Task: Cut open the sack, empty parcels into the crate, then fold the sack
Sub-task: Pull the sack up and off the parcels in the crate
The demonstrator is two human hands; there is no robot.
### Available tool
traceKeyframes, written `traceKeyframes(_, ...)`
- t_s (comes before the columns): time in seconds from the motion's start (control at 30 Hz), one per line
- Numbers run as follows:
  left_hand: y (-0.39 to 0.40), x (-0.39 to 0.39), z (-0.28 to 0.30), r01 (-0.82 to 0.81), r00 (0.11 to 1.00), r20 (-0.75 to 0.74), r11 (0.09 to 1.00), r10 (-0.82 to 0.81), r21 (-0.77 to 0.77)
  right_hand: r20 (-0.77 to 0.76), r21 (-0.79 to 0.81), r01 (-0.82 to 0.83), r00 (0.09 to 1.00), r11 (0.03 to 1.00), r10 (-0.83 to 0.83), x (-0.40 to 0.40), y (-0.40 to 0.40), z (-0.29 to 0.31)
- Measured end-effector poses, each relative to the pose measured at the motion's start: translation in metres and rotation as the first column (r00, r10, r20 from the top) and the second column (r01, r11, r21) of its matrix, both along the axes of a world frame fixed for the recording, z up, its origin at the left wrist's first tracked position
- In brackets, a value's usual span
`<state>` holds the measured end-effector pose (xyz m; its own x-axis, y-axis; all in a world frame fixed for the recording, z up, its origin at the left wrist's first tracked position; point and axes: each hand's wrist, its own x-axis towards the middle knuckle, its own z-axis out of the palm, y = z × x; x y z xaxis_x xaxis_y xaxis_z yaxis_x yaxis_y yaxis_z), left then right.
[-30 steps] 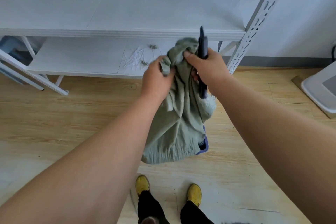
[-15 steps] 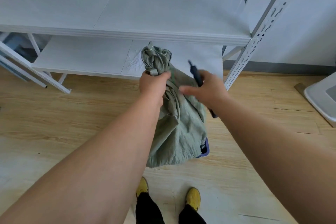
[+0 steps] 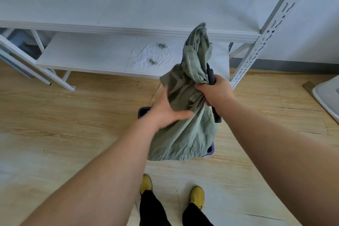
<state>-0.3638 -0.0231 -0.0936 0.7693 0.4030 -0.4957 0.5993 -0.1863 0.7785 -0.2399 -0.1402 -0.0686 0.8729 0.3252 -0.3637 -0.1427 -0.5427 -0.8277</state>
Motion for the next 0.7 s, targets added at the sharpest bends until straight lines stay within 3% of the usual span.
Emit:
traceKeyframes(0.07, -0.028, -0.005, -0.019, 0.042, 0.997, 0.061, 0.999, -0.043, 0.021, -0.135, -0.037, -0.022, 0.991, 0.999, 0.017, 0.001, 0.008, 0.007)
traceKeyframes(0.17, -0.043, 0.004, -0.03, -0.195, 0.954, 0.221, 0.979, 0.202, -0.053, -0.322, -0.053, -0.11, 0.943, 0.993, 0.087, -0.003, 0.022, 0.021)
traceKeyframes(0.27, -0.034, 0.011, -0.021, -0.354, 0.914, 0.209, 0.935, 0.348, -0.005, -0.363, 0.049, -0.174, 0.914, 0.983, 0.18, -0.004, 0.03, 0.024)
traceKeyframes(0.4, -0.016, 0.013, -0.009, -0.508, 0.856, 0.1, 0.861, 0.506, -0.011, -0.245, 0.222, -0.201, 0.936, 0.954, 0.254, -0.007, 0.027, 0.018)
traceKeyframes(0.5, 0.005, 0.013, -0.004, -0.618, 0.785, 0.012, 0.784, 0.619, -0.061, -0.14, 0.136, -0.199, 0.966, 0.97, 0.218, -0.01, 0.017, 0.005)
traceKeyframes(0.63, 0.013, 0.028, 0.013, -0.63, 0.773, -0.018, 0.763, 0.634, -0.144, -0.08, -0.01, -0.378, 0.923, 0.926, 0.376, -0.032, 0.013, -0.008)
traceKeyframes(0.7, 0.013, 0.037, 0.024, -0.622, 0.773, 0.008, 0.76, 0.634, -0.191, -0.031, 0.007, -0.323, 0.946, 0.946, 0.323, -0.034, 0.019, -0.006)
